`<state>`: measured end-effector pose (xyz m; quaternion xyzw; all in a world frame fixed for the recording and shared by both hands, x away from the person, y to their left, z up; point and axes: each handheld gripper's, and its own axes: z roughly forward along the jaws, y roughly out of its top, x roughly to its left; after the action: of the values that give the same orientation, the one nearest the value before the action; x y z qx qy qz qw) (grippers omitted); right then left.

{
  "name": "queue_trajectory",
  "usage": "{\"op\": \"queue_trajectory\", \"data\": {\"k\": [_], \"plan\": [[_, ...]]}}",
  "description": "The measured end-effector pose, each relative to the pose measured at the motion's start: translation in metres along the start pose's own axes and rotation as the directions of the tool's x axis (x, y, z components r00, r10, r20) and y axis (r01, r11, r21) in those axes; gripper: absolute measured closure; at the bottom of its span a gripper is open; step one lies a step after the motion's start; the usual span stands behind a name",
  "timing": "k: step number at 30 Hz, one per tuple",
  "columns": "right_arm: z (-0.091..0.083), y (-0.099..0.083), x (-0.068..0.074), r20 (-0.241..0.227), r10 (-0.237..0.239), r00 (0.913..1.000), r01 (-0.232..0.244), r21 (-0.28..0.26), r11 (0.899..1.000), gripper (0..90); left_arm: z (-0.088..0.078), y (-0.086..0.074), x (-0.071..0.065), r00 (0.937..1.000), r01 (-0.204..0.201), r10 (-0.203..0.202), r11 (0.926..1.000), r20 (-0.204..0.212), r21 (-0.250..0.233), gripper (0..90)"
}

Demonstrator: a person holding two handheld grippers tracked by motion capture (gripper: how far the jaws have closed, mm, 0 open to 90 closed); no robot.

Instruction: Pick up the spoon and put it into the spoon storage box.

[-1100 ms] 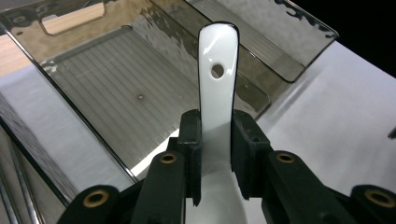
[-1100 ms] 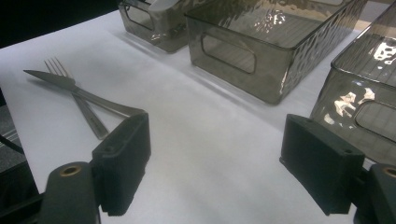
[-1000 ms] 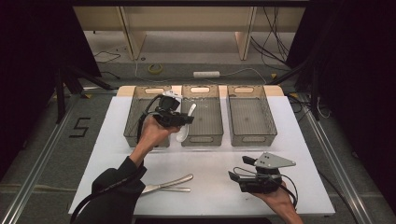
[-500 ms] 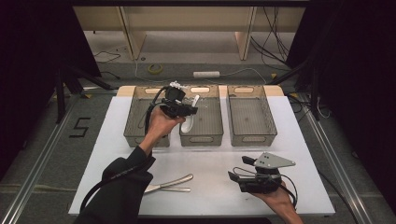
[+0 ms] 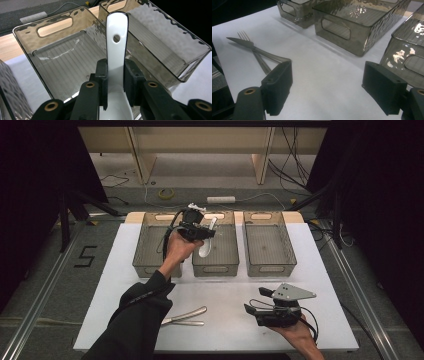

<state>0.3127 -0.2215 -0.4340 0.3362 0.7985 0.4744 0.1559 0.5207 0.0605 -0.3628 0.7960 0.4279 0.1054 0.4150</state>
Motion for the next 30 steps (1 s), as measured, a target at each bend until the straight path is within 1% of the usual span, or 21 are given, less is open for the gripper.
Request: {"op": "queue_trajectory", "data": {"k": [4,9,12,14,18,20,25,28,30], "plan": [[0.000,0.000,0.000,-0.003,-0.002,1.0000,0.002,0.004,1.000,25.0,0.006,0.000,0.001,0.9999,0.009,-0.009,1.0000,-0.011,0.003,74.5],[0.000,0.000,0.000,-0.003,-0.003,1.0000,0.003,0.004,1.000,24.9,0.014,0.001,0.005,0.9995,0.020,-0.020,0.9998,-0.025,0.005,74.6],[0.000,0.000,0.000,-0.004,-0.002,1.0000,0.002,0.004,1.000,25.0,0.018,0.002,0.007,0.9991,0.034,-0.034,0.9994,-0.026,0.005,74.5],[0.000,0.000,0.000,-0.003,-0.004,1.0000,0.004,0.004,1.000,25.0,0.020,0.002,0.008,0.9986,0.049,-0.049,0.9988,-0.017,0.005,74.5],[0.000,0.000,0.000,-0.004,-0.004,1.0000,0.004,0.007,1.000,25.0,0.024,0.002,0.010,0.9979,0.059,-0.059,0.9982,-0.028,0.007,74.5],[0.000,0.000,0.000,-0.004,-0.004,1.0000,0.004,0.003,1.000,25.0,0.025,0.002,0.011,0.9978,0.059,-0.058,0.9983,-0.033,0.008,74.5],[0.000,0.000,0.000,-0.005,-0.004,1.0000,0.004,0.005,1.000,25.0,0.030,-0.001,0.012,0.9969,0.072,-0.072,0.9973,-0.034,0.014,74.3],[0.000,0.000,0.001,-0.005,-0.005,1.0000,0.005,0.004,1.000,25.0,0.034,-0.003,0.013,0.9974,0.065,-0.064,0.9975,-0.034,0.027,74.3],[0.000,0.000,0.000,-0.004,-0.005,1.0000,0.005,0.004,1.000,25.0,0.037,-0.005,0.014,0.9970,0.069,-0.068,0.9969,-0.038,0.037,74.3]]}}
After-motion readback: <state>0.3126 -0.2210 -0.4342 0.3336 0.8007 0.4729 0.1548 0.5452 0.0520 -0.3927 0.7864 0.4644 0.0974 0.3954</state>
